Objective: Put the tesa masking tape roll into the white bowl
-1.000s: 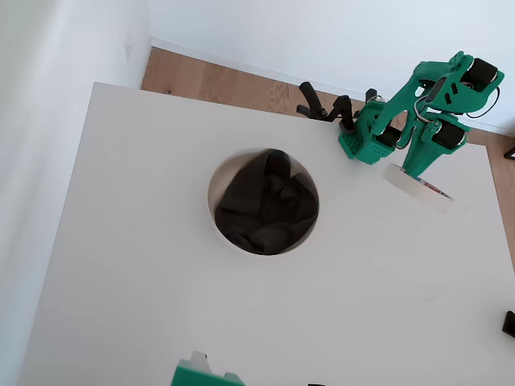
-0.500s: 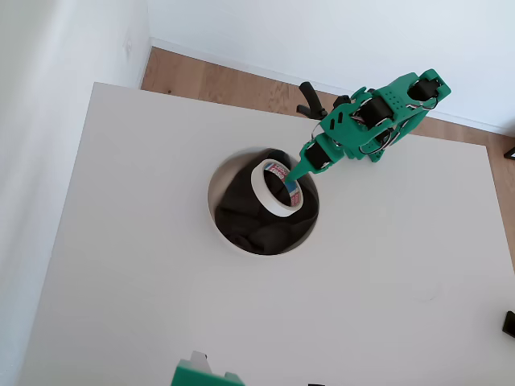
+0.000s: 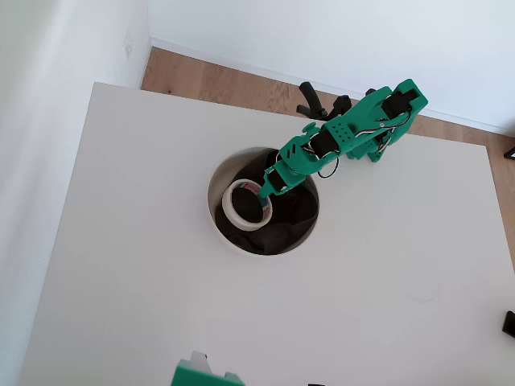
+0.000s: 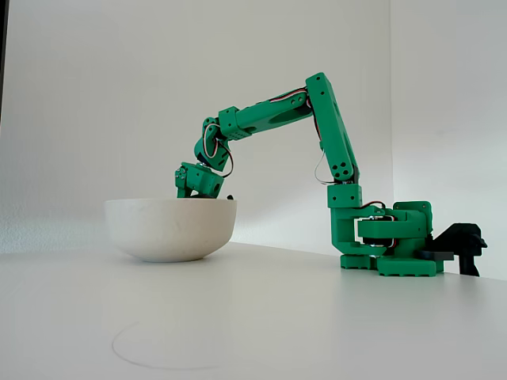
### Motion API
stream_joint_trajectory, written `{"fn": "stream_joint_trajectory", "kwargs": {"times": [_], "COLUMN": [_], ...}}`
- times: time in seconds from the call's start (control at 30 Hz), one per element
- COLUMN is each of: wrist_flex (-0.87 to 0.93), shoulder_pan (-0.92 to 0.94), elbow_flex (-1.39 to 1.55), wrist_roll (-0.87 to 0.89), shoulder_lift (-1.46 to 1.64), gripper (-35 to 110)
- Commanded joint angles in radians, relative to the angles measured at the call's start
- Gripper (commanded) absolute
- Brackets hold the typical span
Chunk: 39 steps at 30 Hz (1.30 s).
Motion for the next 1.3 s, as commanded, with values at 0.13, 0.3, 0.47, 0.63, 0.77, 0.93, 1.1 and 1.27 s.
{"fn": "stream_joint_trajectory", "kwargs": {"times": [0.13, 0.3, 0.47, 0.63, 0.77, 0.93, 1.1, 1.27], "wrist_flex": [0.003, 0.014, 0.011, -0.009, 0.14, 0.31, 0.482, 0.632], "shoulder_pan": [0.025, 0.02, 0.018, 0.02, 0.011, -0.014, -0.12, -0.314], "elbow_flex": [-0.061, -0.061, -0.063, -0.072, -0.281, -0.626, -0.831, -0.831], "wrist_roll": [0.046, 0.049, 0.054, 0.06, 0.075, 0.137, 0.149, 0.138], "shoulder_lift": [0.058, 0.063, 0.064, 0.069, 0.0, -0.058, -0.009, 0.178], "gripper": [31, 21, -8, -8, -8, -8, -8, -8]}}
